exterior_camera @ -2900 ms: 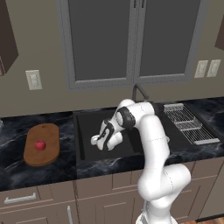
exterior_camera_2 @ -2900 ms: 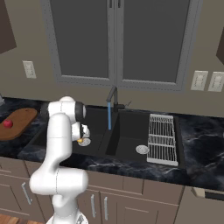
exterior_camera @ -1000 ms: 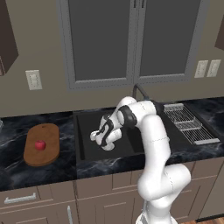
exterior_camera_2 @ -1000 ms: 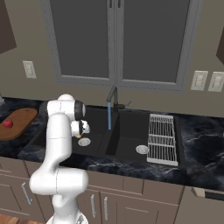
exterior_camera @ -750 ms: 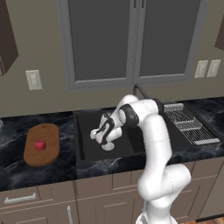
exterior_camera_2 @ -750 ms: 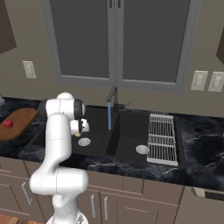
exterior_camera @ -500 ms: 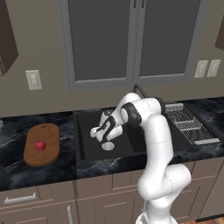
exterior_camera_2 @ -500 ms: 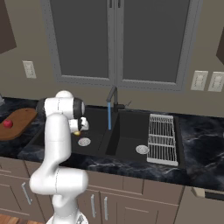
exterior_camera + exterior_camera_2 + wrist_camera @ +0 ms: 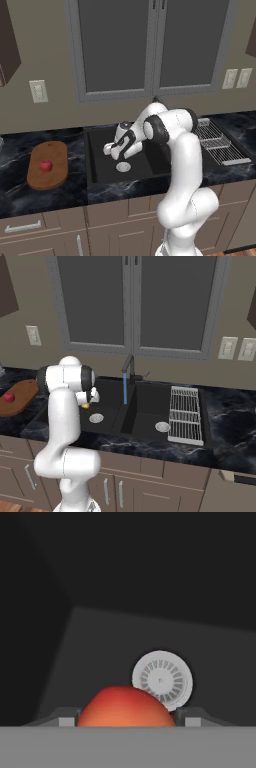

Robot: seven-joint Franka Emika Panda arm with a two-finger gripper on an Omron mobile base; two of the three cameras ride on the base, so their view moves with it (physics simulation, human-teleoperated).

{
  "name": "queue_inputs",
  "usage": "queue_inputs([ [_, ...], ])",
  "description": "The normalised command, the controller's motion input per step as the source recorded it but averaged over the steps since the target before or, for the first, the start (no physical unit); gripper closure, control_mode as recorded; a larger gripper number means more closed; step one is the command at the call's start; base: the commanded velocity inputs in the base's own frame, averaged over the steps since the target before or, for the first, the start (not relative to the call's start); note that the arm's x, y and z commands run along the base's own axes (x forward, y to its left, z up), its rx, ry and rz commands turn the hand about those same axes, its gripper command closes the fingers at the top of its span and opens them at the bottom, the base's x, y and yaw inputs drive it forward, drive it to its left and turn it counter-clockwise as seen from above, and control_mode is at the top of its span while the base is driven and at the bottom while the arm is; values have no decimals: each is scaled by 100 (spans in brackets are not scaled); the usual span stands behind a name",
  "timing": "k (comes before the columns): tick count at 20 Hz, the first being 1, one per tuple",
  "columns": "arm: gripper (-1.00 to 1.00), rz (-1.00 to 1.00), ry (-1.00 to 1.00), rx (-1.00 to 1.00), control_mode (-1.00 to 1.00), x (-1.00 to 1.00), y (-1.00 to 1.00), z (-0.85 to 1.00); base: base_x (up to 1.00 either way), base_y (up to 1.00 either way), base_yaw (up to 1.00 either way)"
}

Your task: Pick the mango, apple from the sink and place them on the cutting board to airdry. Then turn off the sink faucet.

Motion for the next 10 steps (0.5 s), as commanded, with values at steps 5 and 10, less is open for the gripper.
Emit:
queue_inputs([
  [5,100,0,0,0,-100,-37,0,40,0,0,0],
  [10,100,0,0,0,-100,-33,0,43,0,0,0],
])
